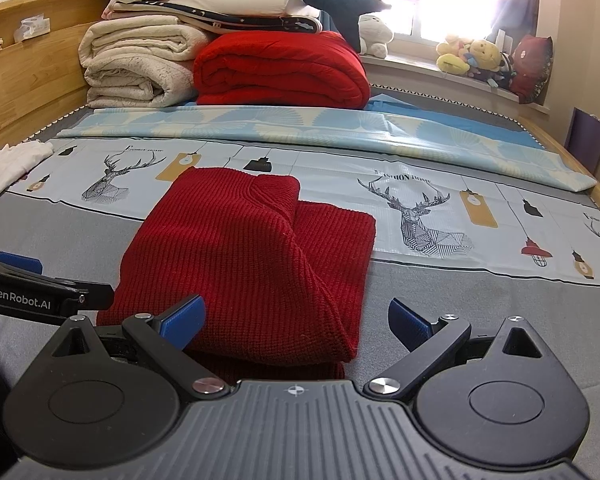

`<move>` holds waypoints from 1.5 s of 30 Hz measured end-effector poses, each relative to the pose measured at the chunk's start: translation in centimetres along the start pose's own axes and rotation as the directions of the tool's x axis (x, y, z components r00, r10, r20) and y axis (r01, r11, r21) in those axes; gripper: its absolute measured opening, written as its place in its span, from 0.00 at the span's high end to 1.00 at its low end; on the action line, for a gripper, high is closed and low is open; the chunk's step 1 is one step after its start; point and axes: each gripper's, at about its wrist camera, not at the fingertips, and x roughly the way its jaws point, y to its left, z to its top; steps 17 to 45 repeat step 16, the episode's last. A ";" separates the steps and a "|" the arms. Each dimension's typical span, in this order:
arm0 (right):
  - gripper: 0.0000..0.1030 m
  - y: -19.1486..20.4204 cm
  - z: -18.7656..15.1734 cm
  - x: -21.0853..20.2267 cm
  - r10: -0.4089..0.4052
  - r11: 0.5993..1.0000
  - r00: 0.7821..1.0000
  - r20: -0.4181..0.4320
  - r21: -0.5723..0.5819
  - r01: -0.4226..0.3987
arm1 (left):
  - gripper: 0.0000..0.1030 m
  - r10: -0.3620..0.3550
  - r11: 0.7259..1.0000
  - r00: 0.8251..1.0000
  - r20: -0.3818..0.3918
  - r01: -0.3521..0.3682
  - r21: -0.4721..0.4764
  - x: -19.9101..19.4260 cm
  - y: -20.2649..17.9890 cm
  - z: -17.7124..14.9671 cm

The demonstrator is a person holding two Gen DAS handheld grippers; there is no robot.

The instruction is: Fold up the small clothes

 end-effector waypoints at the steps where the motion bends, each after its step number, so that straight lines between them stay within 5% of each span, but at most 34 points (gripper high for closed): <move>1: 0.05 0.0 0.0 0.0 0.000 1.000 1.000 0.000 0.000 0.000 | 0.00 0.000 1.000 1.000 0.000 0.000 0.001 0.0 0.0 0.0; 45: 0.05 0.0 0.0 0.0 0.002 1.000 1.000 -0.002 -0.003 -0.002 | 0.00 -0.002 1.000 1.000 0.001 0.002 0.002 0.0 0.1 -0.2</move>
